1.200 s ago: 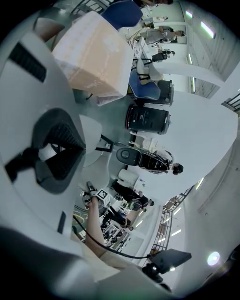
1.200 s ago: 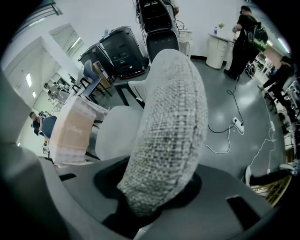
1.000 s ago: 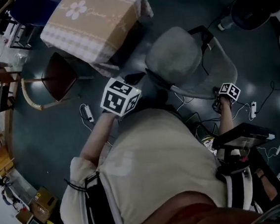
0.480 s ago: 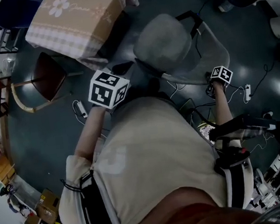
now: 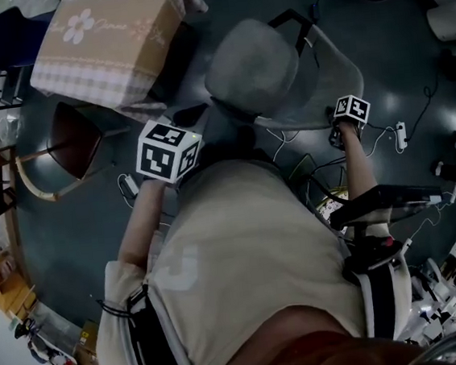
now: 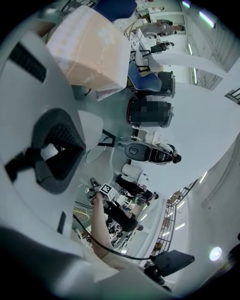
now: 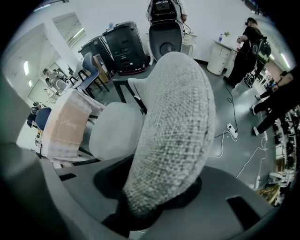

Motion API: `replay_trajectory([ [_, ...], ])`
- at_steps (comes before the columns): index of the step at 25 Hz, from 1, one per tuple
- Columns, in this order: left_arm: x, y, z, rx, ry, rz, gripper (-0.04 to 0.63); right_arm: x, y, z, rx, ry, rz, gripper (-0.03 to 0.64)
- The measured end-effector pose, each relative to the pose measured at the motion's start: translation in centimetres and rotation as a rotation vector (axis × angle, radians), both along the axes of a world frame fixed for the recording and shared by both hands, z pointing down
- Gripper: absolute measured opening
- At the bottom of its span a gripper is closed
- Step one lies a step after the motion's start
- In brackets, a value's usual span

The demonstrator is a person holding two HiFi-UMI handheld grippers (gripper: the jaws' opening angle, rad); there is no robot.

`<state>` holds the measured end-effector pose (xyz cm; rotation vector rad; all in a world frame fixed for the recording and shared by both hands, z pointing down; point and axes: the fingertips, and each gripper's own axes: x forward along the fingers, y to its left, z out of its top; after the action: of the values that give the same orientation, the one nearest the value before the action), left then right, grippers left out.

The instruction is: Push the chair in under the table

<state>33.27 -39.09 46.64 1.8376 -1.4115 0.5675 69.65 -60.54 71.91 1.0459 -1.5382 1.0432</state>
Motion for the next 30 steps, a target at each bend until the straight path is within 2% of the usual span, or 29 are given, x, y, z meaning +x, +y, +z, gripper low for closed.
replay_trajectory([
  [10, -0.3, 1.4, 0.9, -0.032, -0.017, 0.005, 0.008, -1.1, -0.7, 0.3, 0.014, -0.009, -0.037, 0.172],
  [17, 2.4, 0.2, 0.5, -0.021, -0.054, 0.073, 0.008, -0.9, -2.6, 0.3, 0.042, 0.006, -0.075, 0.173],
  [30, 1.3, 0.4, 0.7, -0.019, -0.057, -0.024, 0.008, -1.1, -2.7, 0.1, 0.053, -0.003, -0.055, 0.165],
])
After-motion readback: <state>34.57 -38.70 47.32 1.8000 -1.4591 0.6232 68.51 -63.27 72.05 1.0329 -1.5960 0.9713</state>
